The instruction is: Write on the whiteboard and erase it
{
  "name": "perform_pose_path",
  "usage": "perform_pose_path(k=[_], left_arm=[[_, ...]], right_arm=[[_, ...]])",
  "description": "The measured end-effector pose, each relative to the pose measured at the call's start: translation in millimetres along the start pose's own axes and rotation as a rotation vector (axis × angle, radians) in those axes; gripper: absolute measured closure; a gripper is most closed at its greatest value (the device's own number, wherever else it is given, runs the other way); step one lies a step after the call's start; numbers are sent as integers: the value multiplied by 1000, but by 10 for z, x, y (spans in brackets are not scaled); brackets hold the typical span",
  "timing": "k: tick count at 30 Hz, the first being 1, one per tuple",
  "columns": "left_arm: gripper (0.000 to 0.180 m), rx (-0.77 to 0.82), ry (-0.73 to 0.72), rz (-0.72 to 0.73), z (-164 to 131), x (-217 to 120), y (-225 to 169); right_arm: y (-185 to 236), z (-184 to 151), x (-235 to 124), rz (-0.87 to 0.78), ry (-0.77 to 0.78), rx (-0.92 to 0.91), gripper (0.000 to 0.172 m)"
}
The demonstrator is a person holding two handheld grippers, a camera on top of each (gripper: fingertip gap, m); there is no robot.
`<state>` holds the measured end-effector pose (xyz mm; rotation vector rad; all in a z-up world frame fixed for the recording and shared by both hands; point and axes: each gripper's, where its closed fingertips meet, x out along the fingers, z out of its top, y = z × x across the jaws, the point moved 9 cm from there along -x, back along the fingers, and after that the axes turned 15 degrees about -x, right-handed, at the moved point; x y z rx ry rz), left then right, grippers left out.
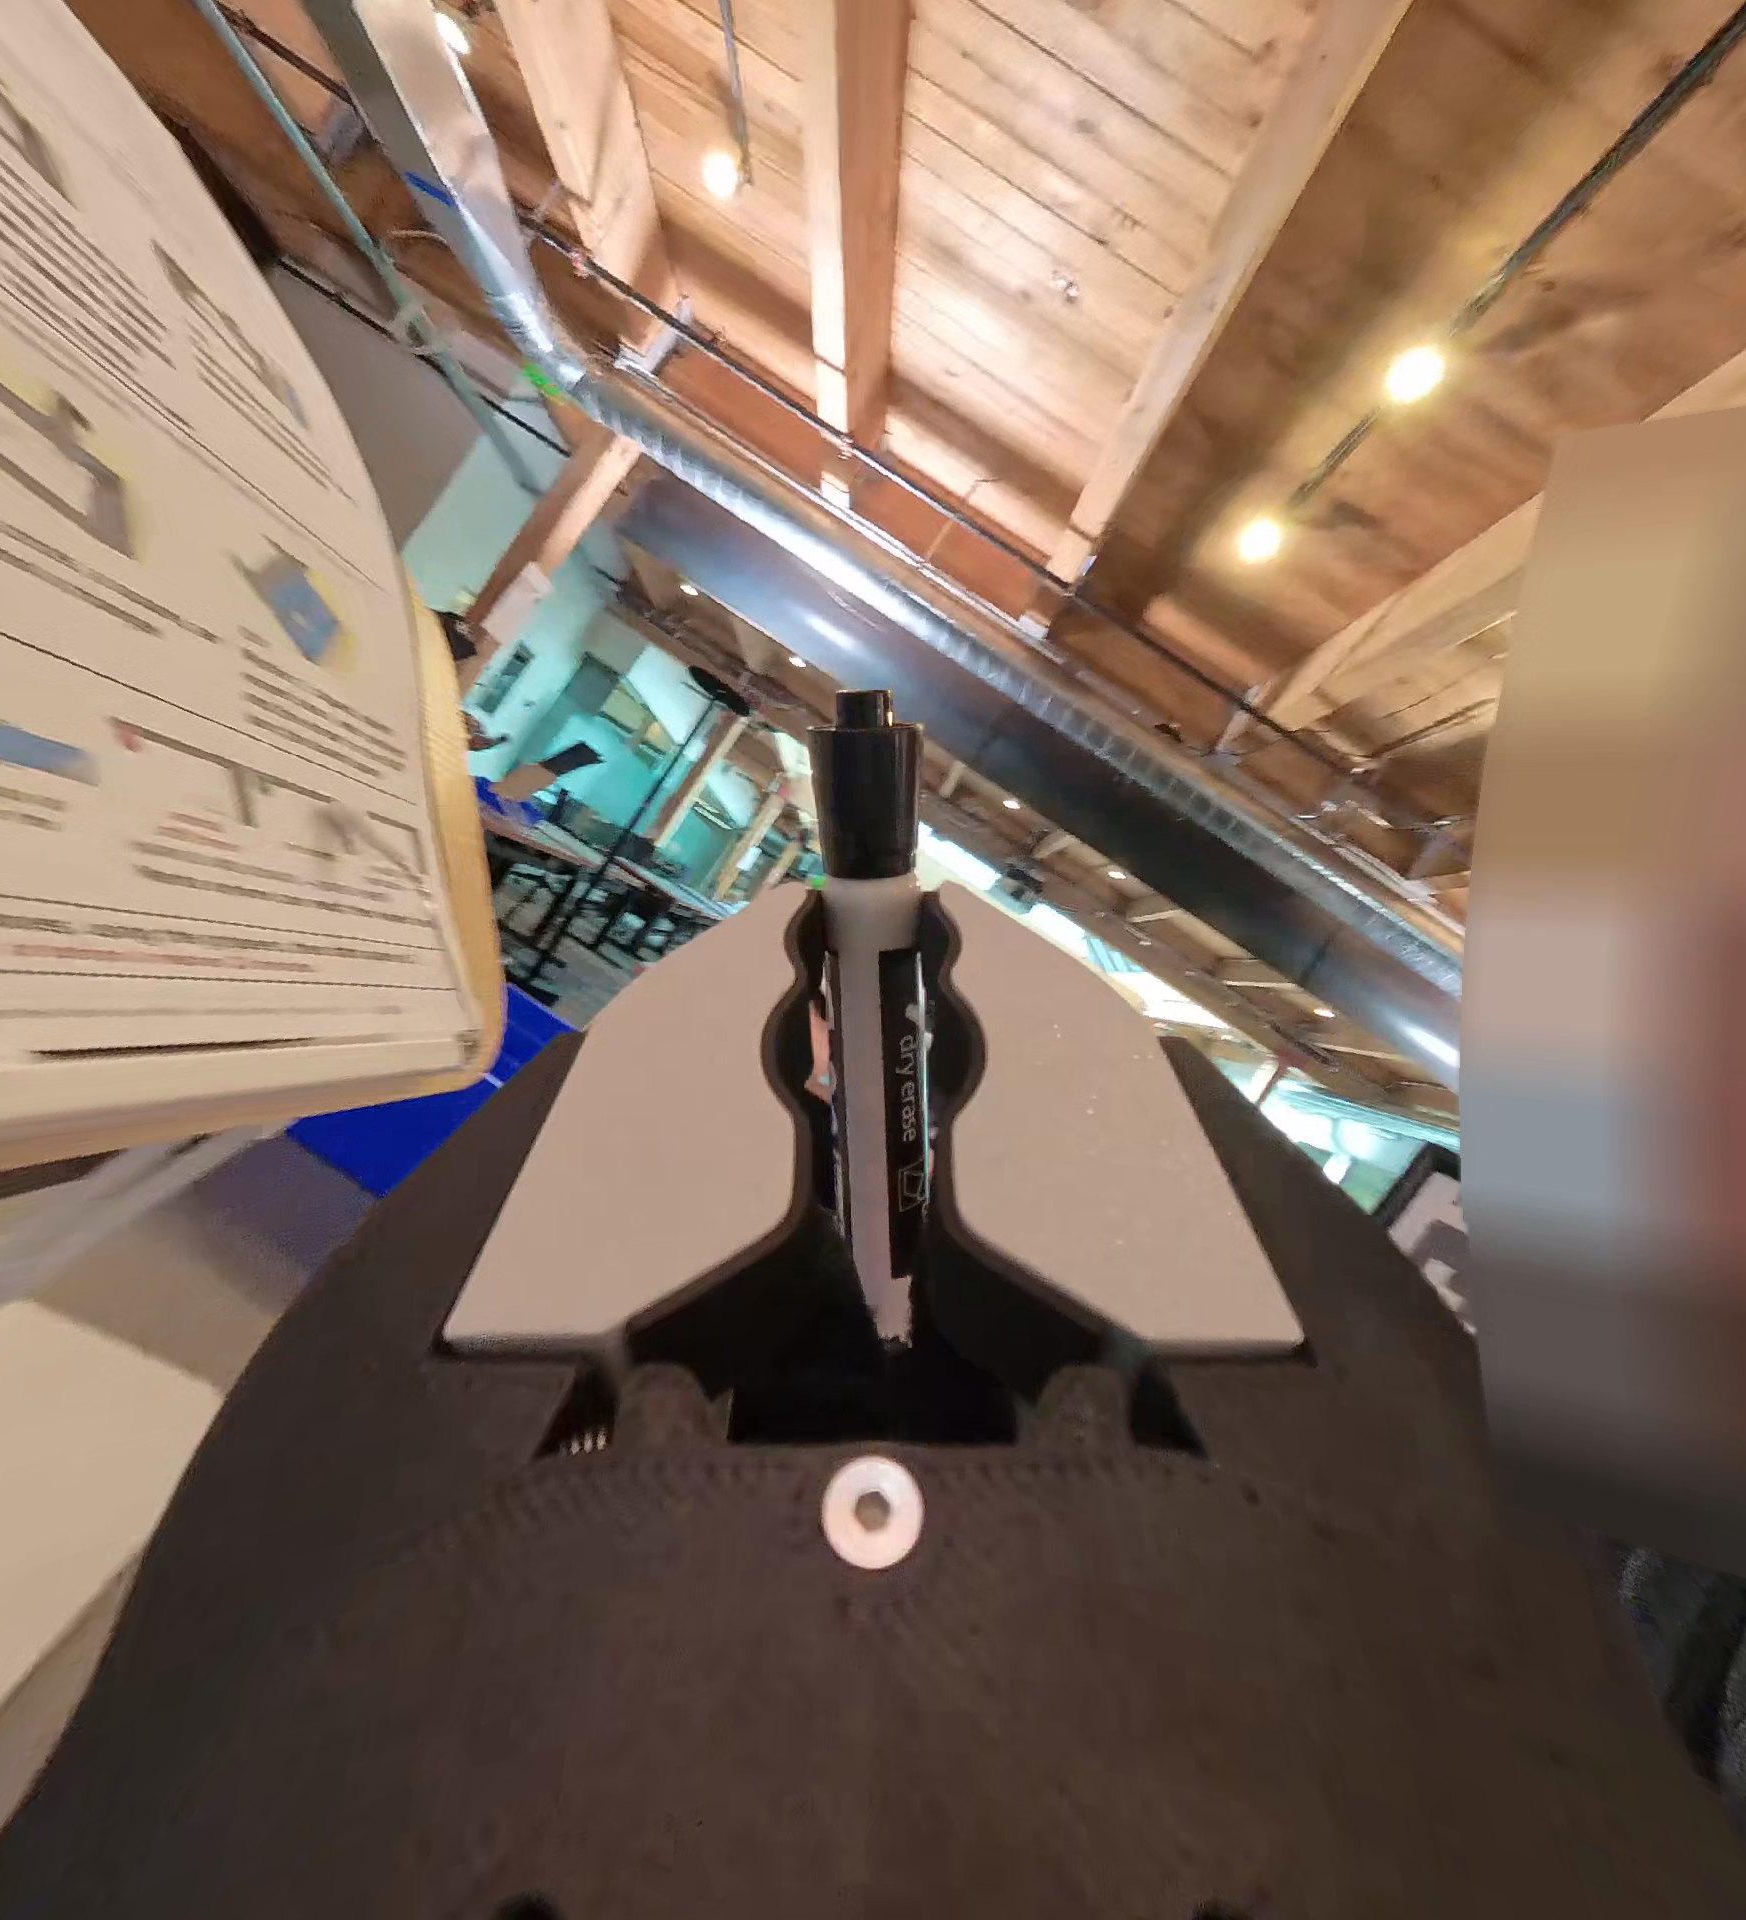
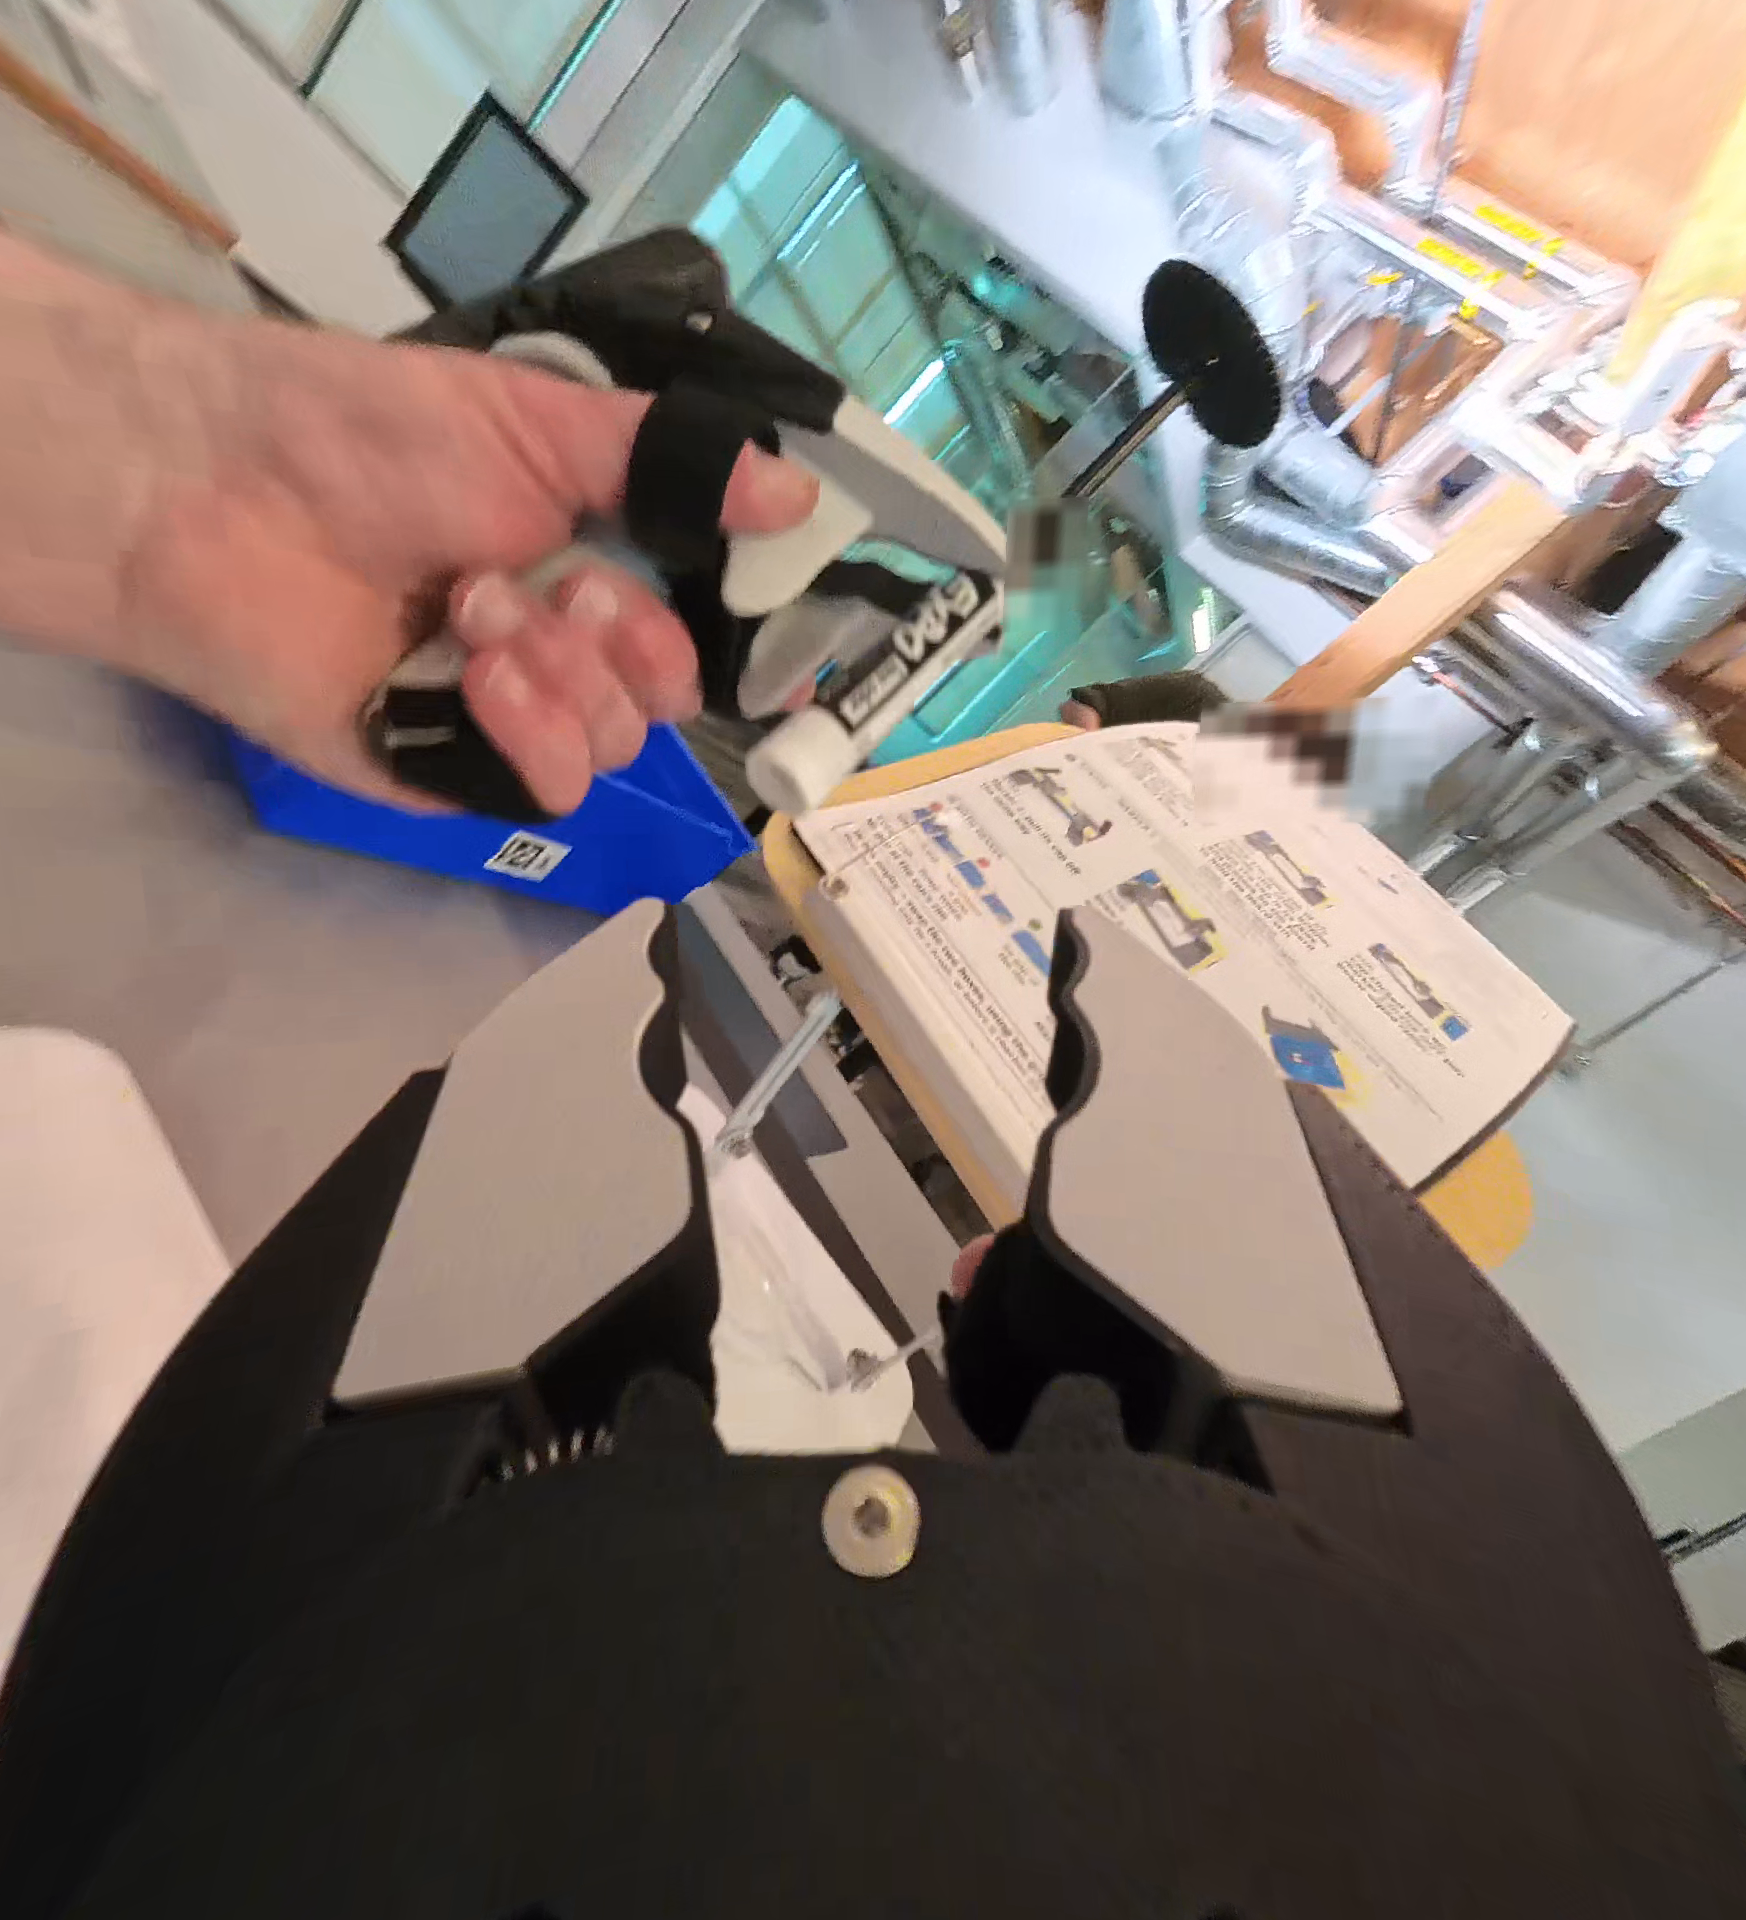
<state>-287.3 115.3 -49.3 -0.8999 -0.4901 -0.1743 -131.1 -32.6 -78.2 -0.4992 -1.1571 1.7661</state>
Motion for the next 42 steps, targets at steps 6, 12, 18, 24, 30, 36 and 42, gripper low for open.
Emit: perform_pose_path(k=[6, 12, 18, 24, 30, 36, 42], left_arm=[[163, -134, 4, -105, -368, 184, 84], [162, -202, -34, -162, -430, 162, 95], [162, -259, -8, -204, -476, 148, 188], [162, -296, -4, -195, -532, 174, 222], [162, -356, 32, -195, -666, 228, 264], [163, -404, 30, -218, -679, 237, 271], [163, -418, 24, -221, -705, 246, 281]], right_arm=[[101, 54, 241, -135, 32, -86, 119], [78, 67, 247, -217, 13, -82, 145], [-31, 7, 143, -189, -22, -98, 151], [-105, -51, 95, -150, -50, -94, 152], [-121, -49, 144, -151, -56, -92, 150], [-164, -84, 108, -111, -98, -105, 134], [-133, -134, 98, -115, -76, -134, 144]])
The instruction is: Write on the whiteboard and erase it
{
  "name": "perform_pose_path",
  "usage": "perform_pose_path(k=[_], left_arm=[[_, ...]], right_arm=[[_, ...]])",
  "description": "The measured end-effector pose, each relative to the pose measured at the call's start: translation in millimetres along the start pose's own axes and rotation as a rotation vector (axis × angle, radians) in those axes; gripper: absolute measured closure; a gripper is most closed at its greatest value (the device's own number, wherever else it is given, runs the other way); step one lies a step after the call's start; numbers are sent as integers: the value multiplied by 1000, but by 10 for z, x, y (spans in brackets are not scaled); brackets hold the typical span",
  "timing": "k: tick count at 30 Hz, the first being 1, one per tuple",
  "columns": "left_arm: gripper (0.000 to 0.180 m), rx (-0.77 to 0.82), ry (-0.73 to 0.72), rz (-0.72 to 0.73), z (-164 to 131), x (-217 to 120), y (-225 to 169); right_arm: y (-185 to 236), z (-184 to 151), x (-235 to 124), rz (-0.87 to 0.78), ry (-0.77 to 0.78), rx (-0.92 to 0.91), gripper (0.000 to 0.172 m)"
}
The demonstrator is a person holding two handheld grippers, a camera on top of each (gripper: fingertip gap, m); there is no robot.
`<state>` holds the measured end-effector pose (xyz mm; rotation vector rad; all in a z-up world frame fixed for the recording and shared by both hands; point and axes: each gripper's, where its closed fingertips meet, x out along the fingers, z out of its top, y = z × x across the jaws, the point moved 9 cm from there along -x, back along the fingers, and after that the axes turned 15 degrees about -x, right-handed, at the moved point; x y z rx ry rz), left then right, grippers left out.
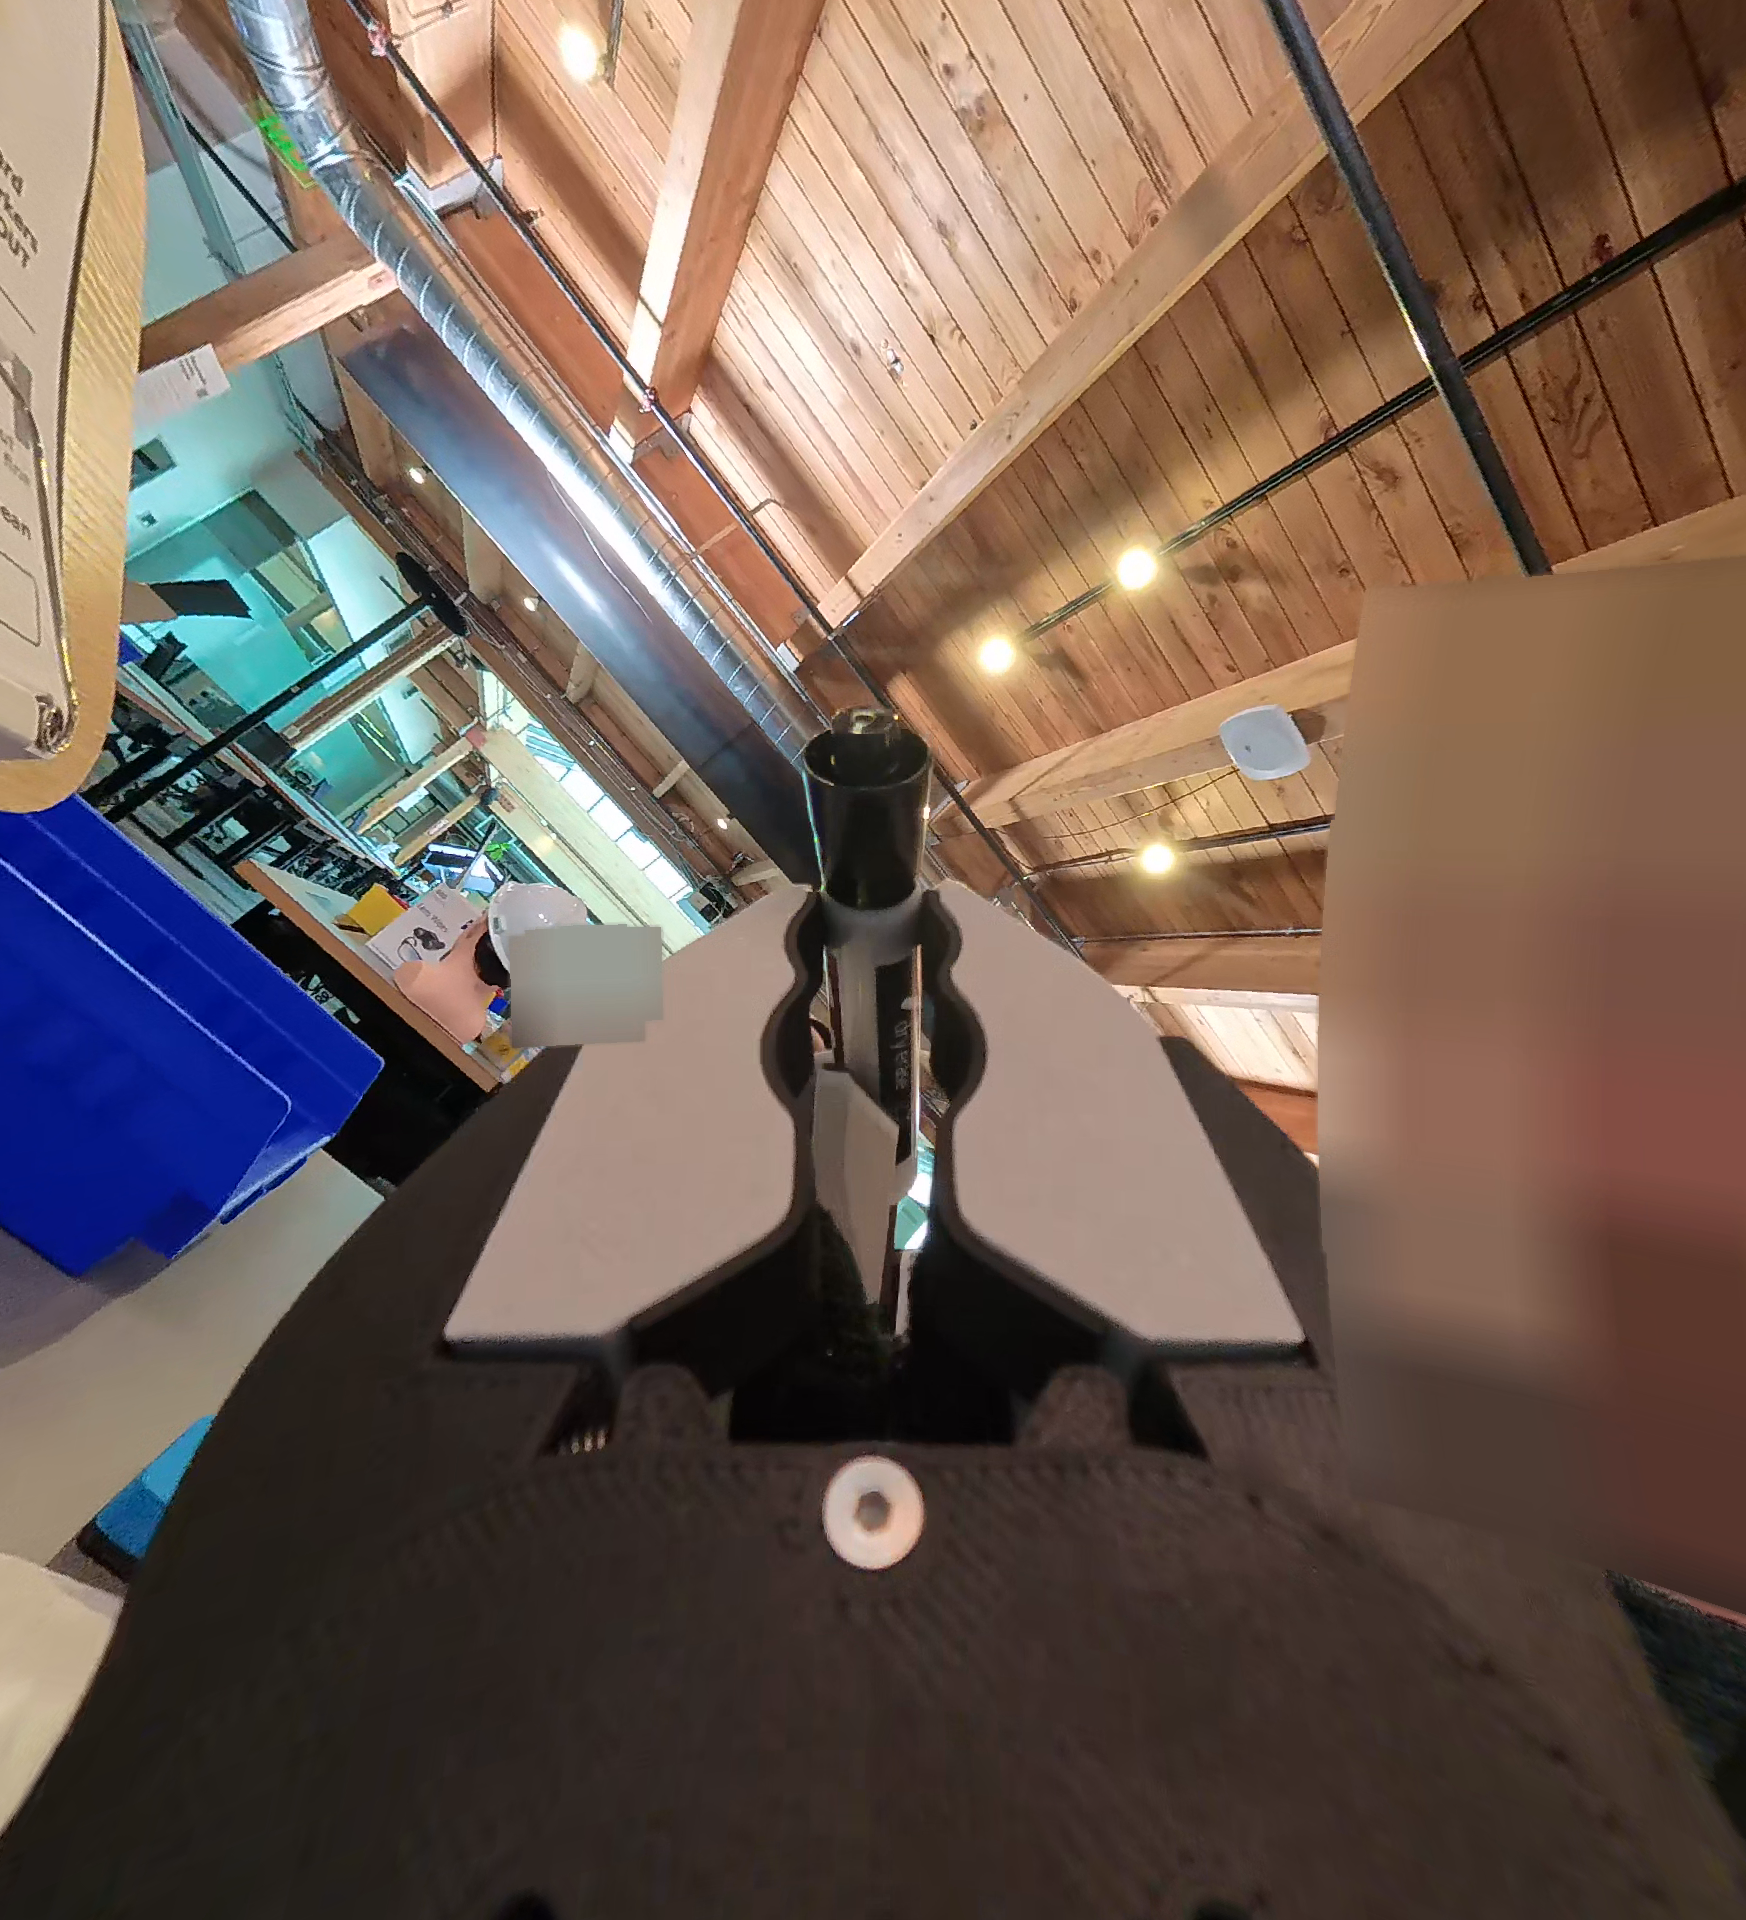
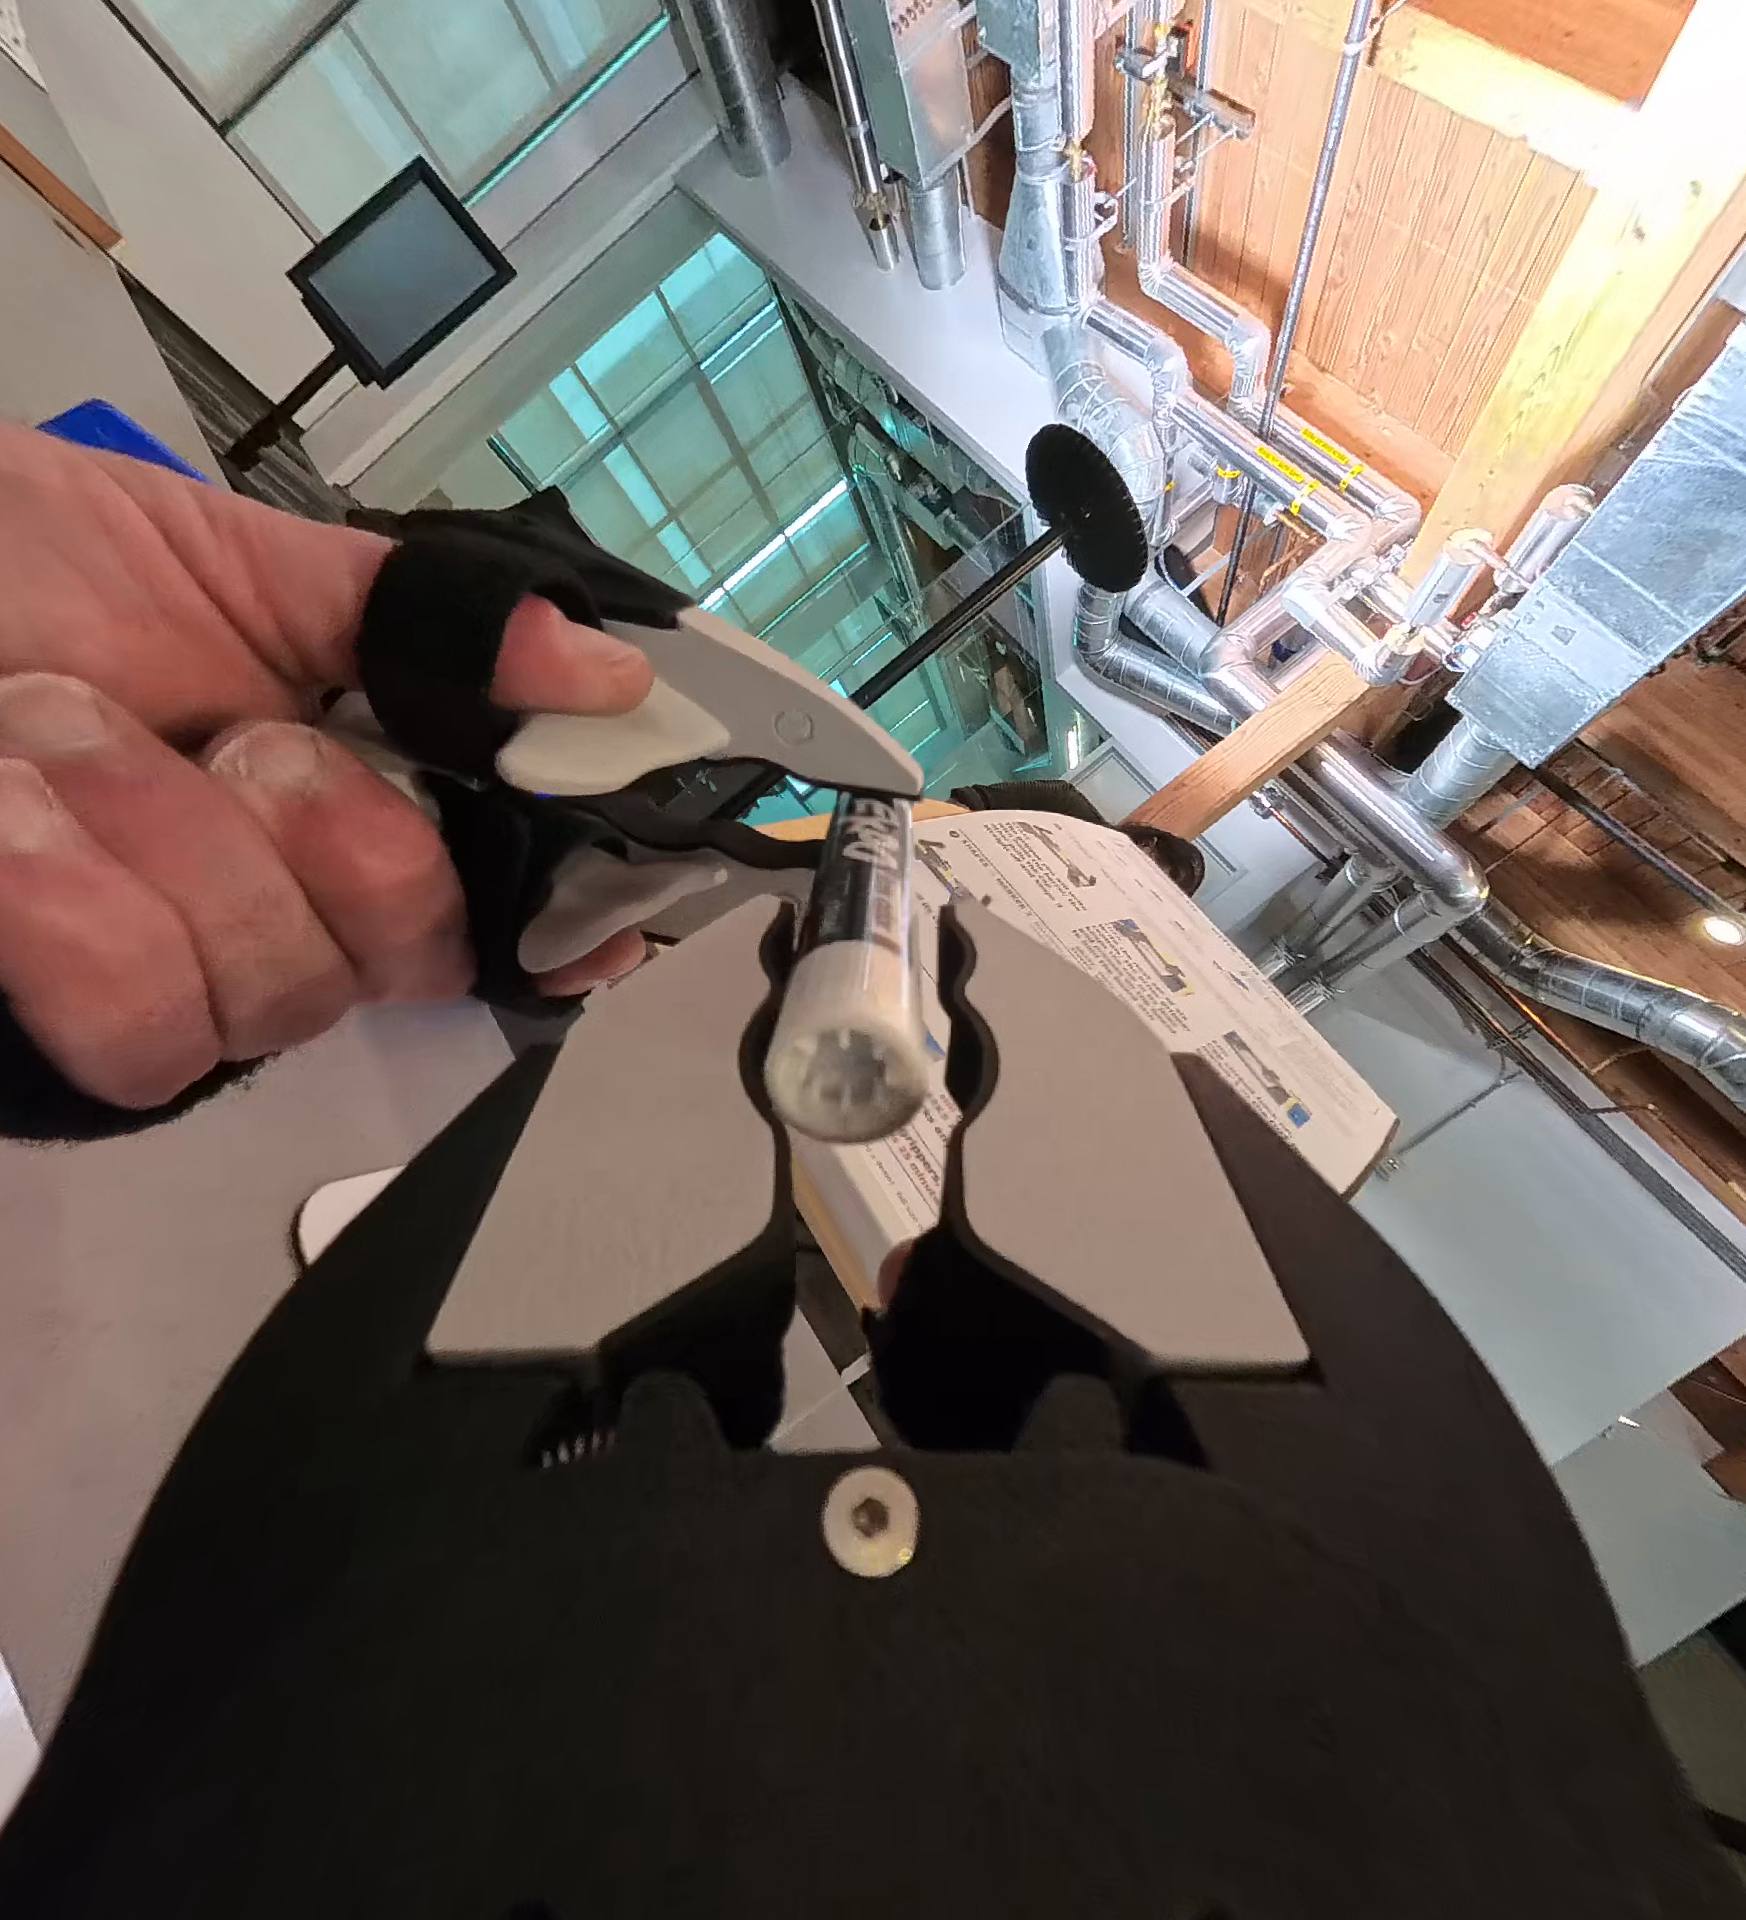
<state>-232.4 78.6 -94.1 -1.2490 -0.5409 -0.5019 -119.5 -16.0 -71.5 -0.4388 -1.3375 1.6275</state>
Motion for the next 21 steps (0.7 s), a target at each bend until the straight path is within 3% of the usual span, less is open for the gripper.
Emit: perform_pose_path(k=[21], left_arm=[[162, 11, -24, 20, -49, -12, 73]], right_arm=[[54, -62, 10, 30, 43, 45, 149]])
